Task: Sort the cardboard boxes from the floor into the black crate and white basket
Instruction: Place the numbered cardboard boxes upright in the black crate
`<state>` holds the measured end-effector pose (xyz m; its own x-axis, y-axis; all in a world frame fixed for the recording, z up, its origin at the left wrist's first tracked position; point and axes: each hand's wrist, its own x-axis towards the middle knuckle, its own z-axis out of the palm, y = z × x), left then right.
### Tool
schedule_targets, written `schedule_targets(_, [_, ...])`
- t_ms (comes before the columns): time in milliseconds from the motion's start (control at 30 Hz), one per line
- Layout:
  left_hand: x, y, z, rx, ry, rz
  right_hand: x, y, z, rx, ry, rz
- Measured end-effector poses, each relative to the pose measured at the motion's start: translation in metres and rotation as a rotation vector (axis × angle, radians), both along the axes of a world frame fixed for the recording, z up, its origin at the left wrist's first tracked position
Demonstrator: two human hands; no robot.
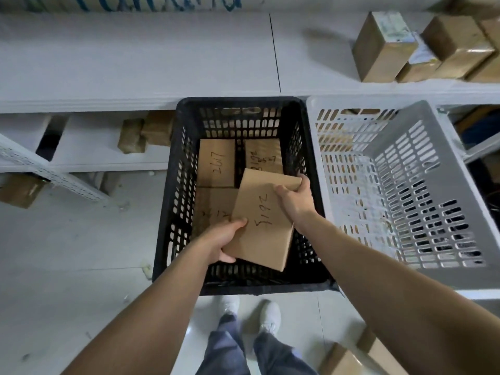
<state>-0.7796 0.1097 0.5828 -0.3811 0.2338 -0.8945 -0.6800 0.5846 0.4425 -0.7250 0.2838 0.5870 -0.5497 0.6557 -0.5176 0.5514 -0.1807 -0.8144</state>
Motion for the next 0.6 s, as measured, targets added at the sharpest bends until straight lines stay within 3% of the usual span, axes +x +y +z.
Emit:
schedule_targets(233, [-0.004, 0.022, -0.041, -0.098, -0.089, -0.052, 0.001, -0.006, -0.037, -0.041, -0.092, -0.004])
schedule_targets(600, [-0.006, 0.053, -0.087, -0.177, 0.055, -0.159, 0.008, 0.001, -0.087, -0.047, -0.438, 0.157])
